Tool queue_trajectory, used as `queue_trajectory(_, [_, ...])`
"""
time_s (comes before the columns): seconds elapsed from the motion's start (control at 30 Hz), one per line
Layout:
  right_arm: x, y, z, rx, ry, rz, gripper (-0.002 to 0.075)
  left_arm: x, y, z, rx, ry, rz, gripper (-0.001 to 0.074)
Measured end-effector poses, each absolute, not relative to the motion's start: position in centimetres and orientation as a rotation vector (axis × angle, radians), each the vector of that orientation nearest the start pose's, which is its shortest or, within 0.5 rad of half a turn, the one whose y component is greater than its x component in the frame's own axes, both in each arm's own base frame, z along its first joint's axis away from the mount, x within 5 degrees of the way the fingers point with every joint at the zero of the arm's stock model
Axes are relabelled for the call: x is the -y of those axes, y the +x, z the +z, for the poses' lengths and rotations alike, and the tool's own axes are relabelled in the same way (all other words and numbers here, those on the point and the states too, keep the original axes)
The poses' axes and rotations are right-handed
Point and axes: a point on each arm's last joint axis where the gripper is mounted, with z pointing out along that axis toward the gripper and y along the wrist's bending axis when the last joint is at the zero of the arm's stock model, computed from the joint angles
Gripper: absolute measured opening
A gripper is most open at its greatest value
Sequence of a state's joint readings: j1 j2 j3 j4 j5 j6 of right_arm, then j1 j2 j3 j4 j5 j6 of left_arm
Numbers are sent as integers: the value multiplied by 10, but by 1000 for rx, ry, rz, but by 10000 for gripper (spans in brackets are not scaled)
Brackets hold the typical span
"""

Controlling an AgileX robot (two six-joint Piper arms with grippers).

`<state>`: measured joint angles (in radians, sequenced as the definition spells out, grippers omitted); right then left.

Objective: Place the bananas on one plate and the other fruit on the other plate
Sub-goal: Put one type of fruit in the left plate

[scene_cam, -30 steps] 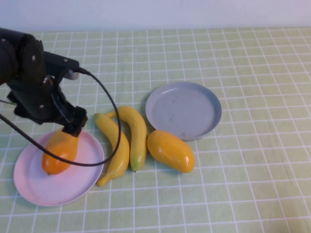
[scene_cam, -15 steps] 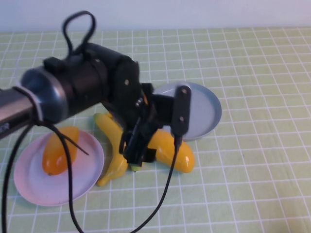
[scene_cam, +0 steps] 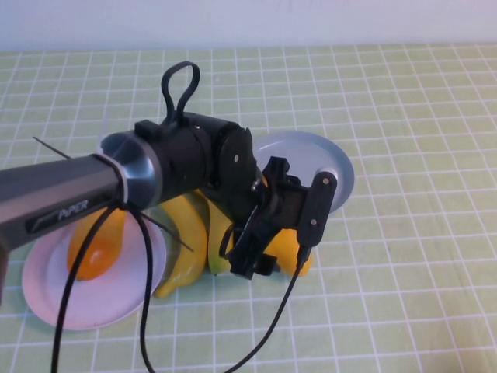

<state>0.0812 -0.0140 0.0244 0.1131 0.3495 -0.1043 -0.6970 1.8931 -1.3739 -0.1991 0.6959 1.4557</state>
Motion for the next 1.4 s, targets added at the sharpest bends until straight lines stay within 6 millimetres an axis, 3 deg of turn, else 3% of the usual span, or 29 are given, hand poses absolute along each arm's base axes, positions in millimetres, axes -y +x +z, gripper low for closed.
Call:
queue_trajectory(0.4, [-8, 53, 174, -1840, -100, 94, -15, 273, 308, 188, 1900, -3046, -19, 664])
queue_trajectory(0.5, [-8, 53, 174, -1840, -100, 94, -16, 273, 309, 184, 1899, -3042, -17, 625])
queue_trajectory(0.63, [-8, 53, 174, -1840, -100, 94, -16, 274, 309, 185, 1899, -3046, -22, 511])
queue_trajectory(0.83, [-8, 53, 174, -1840, -100, 94, -15, 273, 309, 189, 1908, -3052, -25, 516])
queue_trajectory(0.93, [-8, 53, 174, -1840, -100, 94, -15, 272, 306, 203, 1995, -3030, -4, 516])
queue_trajectory(1.07, [-8, 53, 174, -1840, -100, 94, -16, 266, 296, 238, 2391, -2803, 140, 516])
queue_trajectory(1.2, [-8, 53, 174, -1840, -100, 94, -15, 253, 284, 273, 2789, -2423, 241, 516])
queue_trajectory(1.33, [-8, 53, 174, -1840, -100, 94, -15, 230, 275, 292, 3046, -1948, 203, 516])
queue_trajectory(1.4, [-8, 53, 174, -1840, -100, 94, -15, 215, 275, 294, 3098, -1739, 106, 516])
